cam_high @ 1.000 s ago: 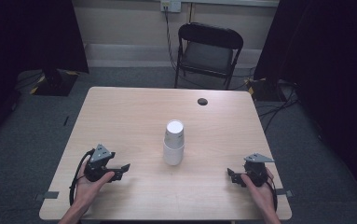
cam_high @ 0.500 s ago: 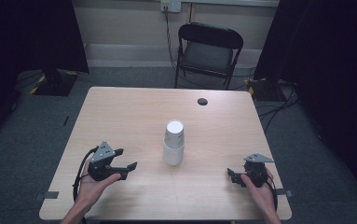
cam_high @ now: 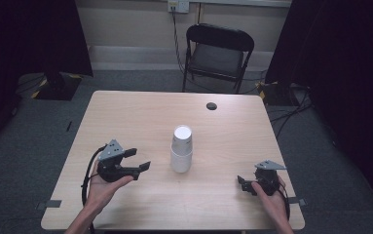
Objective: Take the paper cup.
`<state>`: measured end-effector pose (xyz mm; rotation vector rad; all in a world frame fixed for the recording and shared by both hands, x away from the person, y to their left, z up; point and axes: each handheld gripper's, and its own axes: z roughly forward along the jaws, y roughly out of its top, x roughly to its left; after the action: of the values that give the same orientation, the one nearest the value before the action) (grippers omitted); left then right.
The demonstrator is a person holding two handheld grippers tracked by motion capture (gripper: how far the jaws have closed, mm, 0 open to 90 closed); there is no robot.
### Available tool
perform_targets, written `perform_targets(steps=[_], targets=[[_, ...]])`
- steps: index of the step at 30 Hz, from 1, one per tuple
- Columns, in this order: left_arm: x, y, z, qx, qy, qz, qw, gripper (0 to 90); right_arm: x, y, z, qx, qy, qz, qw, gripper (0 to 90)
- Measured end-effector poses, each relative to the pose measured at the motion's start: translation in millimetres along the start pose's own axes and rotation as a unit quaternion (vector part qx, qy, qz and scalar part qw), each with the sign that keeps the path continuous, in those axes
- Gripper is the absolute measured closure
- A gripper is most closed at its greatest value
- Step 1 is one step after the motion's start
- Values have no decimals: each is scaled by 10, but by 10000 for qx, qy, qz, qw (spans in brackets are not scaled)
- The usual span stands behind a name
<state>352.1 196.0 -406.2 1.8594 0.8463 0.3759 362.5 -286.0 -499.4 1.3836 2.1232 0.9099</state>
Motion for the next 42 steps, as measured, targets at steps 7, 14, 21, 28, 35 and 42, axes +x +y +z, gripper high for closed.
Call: perform_targets(steps=[7, 14, 21, 28, 35, 42], targets=[[-24, 188, 29, -163, -59, 30, 9998, 261, 1, 0, 0, 1, 0, 4, 10000, 93], [-86, 287, 133, -291, -186, 100, 9994, 246, 0, 0, 0, -1, -1, -2, 10000, 93], [-158, 484, 326, -304, -417, 309, 9982, 240, 10, 6, 6, 2, -22, 28, 10000, 92], [-165, 590, 503, -255, -521, 348, 9977, 214, 10, 6, 6, 2, -23, 28, 10000, 92], [-204, 676, 700, -245, -597, 379, 9972, 192, 12, 7, 8, 4, -32, 34, 10000, 92], [-243, 727, 848, -238, -678, 438, 9965, 158, 12, 8, 8, 3, -30, 32, 10000, 92]])
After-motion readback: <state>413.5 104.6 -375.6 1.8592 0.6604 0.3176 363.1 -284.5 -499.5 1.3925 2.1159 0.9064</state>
